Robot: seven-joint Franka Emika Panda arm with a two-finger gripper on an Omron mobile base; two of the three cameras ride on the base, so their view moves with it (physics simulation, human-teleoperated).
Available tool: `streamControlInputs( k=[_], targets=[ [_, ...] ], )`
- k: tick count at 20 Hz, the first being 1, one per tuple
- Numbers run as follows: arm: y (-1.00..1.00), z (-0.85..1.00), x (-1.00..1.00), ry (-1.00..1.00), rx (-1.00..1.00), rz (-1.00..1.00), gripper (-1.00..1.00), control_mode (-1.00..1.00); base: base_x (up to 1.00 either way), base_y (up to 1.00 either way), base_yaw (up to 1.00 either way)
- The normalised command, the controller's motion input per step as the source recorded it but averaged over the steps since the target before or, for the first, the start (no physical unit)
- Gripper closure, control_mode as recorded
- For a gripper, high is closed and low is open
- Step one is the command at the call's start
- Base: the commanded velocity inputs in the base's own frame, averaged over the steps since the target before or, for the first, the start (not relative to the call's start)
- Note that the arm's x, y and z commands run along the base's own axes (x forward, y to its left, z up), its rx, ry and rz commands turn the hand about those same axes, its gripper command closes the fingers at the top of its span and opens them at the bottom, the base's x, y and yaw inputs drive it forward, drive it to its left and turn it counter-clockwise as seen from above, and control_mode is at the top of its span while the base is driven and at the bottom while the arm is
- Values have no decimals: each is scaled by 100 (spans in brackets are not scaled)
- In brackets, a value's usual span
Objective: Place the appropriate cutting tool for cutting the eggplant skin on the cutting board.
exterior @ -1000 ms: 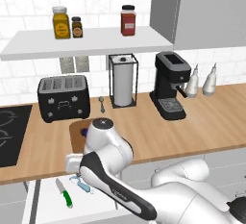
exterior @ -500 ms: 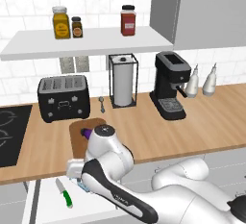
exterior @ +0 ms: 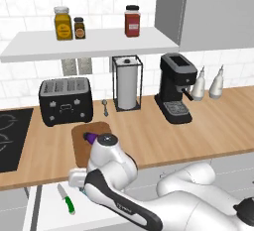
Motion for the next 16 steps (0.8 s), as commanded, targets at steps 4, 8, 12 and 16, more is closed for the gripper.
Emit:
streamControlInputs(
  k=[4, 8, 12, 16],
  targets=[
    [5, -14, 0, 0, 0, 0, -100, -100, 0, 0, 0],
    [0, -15, -7, 0, 0, 0, -100, -100, 0, 0, 0],
    [0, -17, -16, 0, 0, 0, -100, -100, 0, 0, 0],
    [0, -16, -40, 0, 0, 0, -100, -100, 0, 0, 0]
  ],
)
